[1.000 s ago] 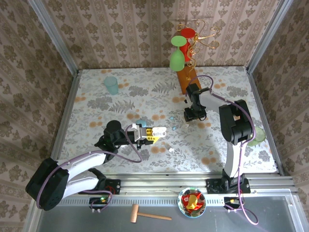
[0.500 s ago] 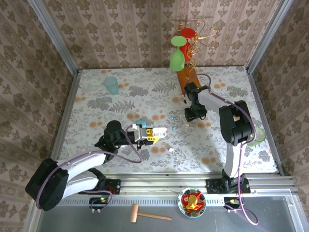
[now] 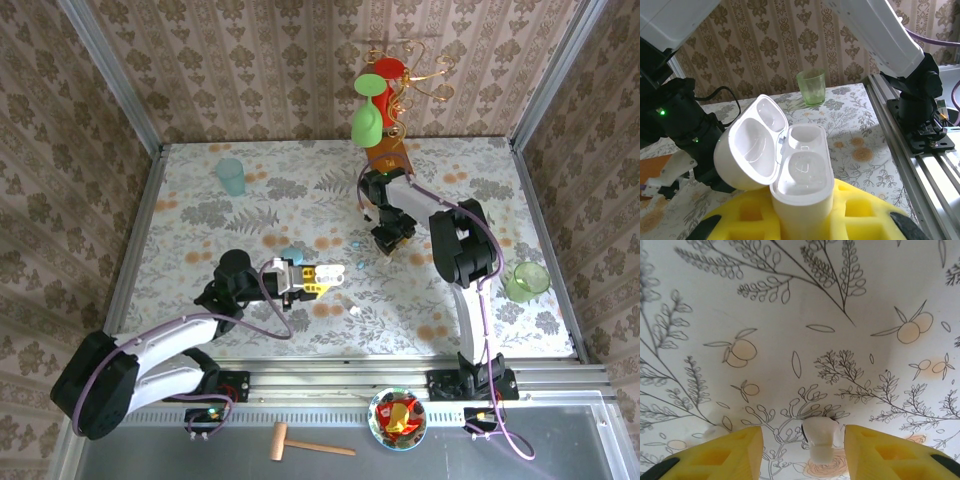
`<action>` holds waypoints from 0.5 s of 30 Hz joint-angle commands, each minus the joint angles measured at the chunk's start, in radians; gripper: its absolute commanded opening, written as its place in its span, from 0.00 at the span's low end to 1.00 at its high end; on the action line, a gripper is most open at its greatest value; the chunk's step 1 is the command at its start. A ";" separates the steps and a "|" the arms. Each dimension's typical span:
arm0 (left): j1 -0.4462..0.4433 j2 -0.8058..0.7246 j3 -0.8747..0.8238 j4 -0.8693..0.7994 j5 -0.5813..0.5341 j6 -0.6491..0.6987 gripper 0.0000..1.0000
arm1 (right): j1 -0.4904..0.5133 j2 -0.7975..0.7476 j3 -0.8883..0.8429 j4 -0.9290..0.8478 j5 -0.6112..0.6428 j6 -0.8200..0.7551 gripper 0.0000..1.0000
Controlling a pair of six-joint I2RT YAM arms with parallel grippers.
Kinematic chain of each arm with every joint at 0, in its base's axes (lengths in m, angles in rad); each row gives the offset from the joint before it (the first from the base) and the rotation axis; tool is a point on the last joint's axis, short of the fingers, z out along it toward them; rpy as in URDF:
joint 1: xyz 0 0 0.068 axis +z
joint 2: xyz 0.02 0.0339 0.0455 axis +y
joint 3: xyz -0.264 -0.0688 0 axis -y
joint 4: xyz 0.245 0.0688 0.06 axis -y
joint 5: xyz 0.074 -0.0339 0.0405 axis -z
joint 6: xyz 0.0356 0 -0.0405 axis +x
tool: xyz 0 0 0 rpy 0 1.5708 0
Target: Insert wireless bluetooth earbuds into charging case
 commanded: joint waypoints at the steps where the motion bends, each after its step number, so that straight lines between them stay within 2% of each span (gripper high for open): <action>1: -0.008 -0.024 -0.019 0.014 0.004 0.016 0.00 | -0.001 0.028 0.040 -0.095 0.030 -0.049 0.46; 15: -0.008 -0.036 -0.031 0.027 0.001 0.006 0.00 | -0.008 0.066 0.055 -0.089 0.044 -0.060 0.38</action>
